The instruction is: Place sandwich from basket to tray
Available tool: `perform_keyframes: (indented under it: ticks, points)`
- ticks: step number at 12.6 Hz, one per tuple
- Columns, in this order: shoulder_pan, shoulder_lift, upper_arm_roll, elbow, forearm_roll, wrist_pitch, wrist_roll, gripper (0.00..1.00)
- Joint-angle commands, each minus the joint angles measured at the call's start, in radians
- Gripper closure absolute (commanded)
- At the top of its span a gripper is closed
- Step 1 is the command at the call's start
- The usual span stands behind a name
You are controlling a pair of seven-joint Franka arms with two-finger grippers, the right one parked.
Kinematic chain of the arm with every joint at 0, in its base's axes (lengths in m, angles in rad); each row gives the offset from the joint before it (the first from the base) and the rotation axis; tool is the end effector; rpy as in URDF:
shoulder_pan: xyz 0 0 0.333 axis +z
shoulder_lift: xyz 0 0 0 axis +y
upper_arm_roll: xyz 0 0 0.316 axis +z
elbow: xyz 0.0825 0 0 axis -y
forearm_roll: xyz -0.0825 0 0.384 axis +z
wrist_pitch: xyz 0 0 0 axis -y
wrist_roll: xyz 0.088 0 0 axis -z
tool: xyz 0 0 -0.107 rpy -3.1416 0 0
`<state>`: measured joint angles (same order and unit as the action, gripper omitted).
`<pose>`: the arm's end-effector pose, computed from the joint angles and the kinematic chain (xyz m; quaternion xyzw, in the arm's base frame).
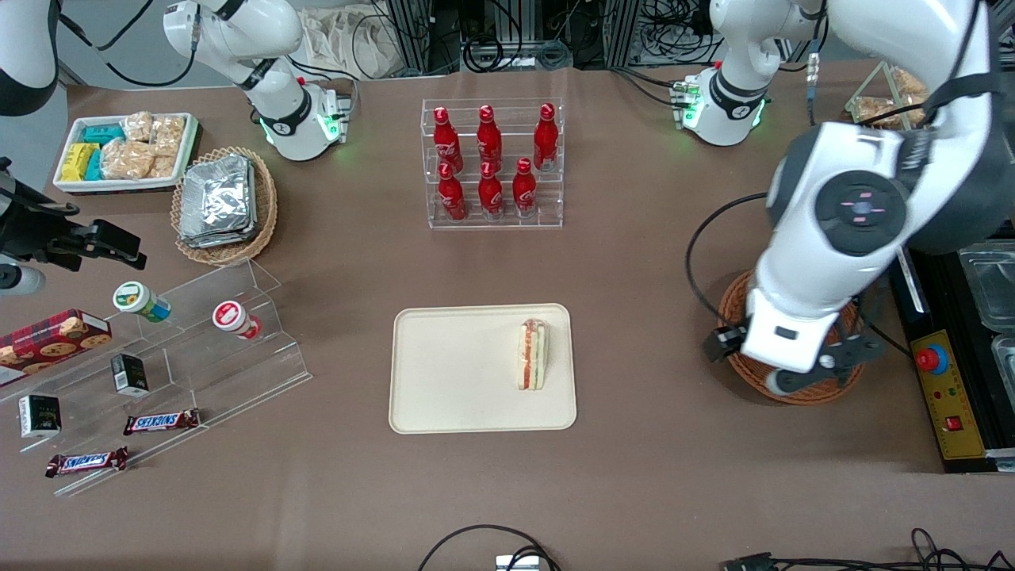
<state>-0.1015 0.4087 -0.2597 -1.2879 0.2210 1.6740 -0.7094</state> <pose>0.6510 -0.1874 0.5224 -0.9835 -0.1710 -0.0255 0.0531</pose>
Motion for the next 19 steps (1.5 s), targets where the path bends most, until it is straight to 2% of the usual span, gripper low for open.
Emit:
perform_keyframes:
  ticks: [1, 5, 8, 11, 13, 17, 19]
  points:
    - [0.057, -0.054, -0.009, -0.025, -0.037, -0.048, 0.108, 0.00]
    - [0.083, -0.085, -0.006, -0.042, -0.044, -0.082, 0.177, 0.00]
    - [0.153, -0.200, 0.010, -0.163, -0.112, -0.068, 0.420, 0.00]
    - [0.144, -0.309, 0.123, -0.252, -0.190, -0.068, 0.568, 0.00]
    - [0.146, -0.379, 0.154, -0.293, -0.192, -0.075, 0.672, 0.00]
    - [0.152, -0.479, 0.155, -0.309, -0.193, -0.134, 0.694, 0.00]
    - [0.152, -0.485, 0.152, -0.307, -0.196, -0.161, 0.685, 0.00]
